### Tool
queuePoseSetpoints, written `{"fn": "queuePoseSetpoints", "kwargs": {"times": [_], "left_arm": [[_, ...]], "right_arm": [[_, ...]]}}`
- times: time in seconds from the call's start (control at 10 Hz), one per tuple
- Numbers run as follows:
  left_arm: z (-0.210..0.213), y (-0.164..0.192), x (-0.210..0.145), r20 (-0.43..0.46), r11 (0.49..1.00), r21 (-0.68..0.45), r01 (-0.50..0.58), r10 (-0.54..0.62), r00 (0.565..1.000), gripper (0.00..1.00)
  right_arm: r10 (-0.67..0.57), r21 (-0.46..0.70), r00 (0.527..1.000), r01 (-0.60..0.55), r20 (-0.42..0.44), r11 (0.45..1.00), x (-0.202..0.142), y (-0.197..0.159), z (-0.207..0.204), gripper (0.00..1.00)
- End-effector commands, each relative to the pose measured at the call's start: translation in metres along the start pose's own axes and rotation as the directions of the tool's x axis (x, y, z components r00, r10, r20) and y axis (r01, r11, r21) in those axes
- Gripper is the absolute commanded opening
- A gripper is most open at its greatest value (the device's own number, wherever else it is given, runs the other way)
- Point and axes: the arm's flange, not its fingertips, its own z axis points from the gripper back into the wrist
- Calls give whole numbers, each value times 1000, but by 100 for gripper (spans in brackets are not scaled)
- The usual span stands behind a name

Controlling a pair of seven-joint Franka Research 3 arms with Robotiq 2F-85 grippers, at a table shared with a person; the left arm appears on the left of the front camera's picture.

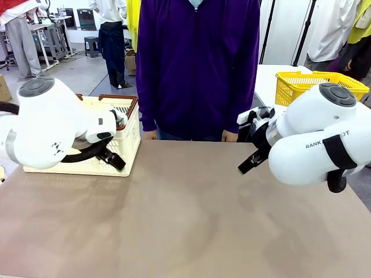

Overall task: Place the drinks into the Shopping basket.
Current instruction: Pick up one drink and place it into the Shopping basket.

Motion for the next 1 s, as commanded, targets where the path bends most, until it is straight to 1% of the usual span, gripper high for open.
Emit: {"fn": "queuePoseSetpoints", "kwargs": {"times": [0.0,0.1,0.2,0.3,0.4,0.5,0.6,0.7,0.8,0.9], "left_arm": [[22,-10,6,-363,948,-223,-226,134,922,100],[37,-15,3,-413,895,-349,-278,120,903,100],[52,-9,0,-421,793,-529,-301,63,905,100],[75,7,0,-378,668,-649,-364,133,916,100],[105,35,-5,-294,573,-717,-398,268,917,100],[144,72,-20,-197,502,-771,-391,395,897,100],[184,123,-52,-100,434,-813,-387,552,828,100],[205,166,-90,-48,384,-820,-425,693,719,100],[213,201,-132,-49,298,-830,-471,803,594,100],[213,228,-172,-59,224,-828,-514,877,476,100]], "right_arm": [[-125,283,952,206,-281,937,-11,-13,13,100],[-288,369,870,441,-401,818,-14,-20,28,100],[-357,436,828,539,-432,721,-18,-31,44,100],[-341,599,821,568,-457,565,-27,-47,68,100],[-362,721,826,557,-432,412,-43,-71,97,100],[-394,805,848,490,-354,333,-72,-100,135,100],[-514,845,811,462,-280,268,-112,-137,174,100],[-648,872,737,431,-193,231,-153,-165,204,100],[-757,896,640,403,-131,185,-199,-190,224,100],[-846,915,526,378,-88,139,-240,-209,234,100]]}}
